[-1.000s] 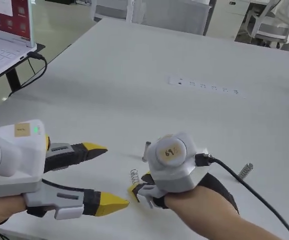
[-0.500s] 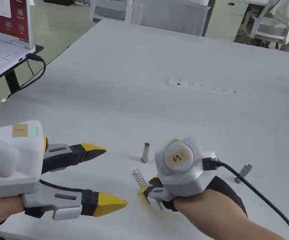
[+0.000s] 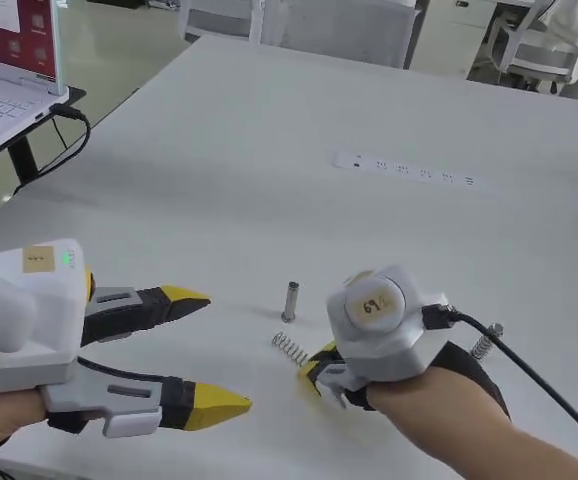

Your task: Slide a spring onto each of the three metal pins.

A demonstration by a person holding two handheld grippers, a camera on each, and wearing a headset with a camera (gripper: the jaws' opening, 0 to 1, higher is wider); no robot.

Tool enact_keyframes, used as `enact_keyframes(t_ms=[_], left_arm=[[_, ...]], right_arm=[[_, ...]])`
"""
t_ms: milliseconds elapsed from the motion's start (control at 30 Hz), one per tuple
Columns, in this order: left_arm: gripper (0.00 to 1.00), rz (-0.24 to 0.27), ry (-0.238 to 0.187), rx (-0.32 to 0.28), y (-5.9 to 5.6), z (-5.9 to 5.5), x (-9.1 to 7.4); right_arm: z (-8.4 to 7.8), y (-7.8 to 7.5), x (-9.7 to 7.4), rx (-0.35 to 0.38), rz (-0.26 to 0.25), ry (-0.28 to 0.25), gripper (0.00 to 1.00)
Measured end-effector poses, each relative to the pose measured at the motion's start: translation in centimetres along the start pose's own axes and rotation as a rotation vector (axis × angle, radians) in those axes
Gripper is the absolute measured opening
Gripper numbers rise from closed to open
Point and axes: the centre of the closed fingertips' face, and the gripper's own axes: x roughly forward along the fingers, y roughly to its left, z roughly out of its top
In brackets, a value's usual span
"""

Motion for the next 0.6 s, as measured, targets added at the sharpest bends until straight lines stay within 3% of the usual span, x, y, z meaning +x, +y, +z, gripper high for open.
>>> enact_keyframes(t_ms=[333,467,600], left_arm=[[0.64,-0.017,0.027,0.011,-0.3,-0.5,0.5],[0.62,-0.028,0.036,0.02,-0.5,-0.5,0.7],[0.6,-0.046,0.033,0.034,-0.8,0.0,0.8]], right_arm=[[0.5,1.4,-2.1,-0.057,0.066,-0.026,0.07],[1.5,2.6,-3.8,-0.087,0.115,-0.063,0.07],[2.2,3.9,-5.9,-0.161,0.188,-0.082,0.07]])
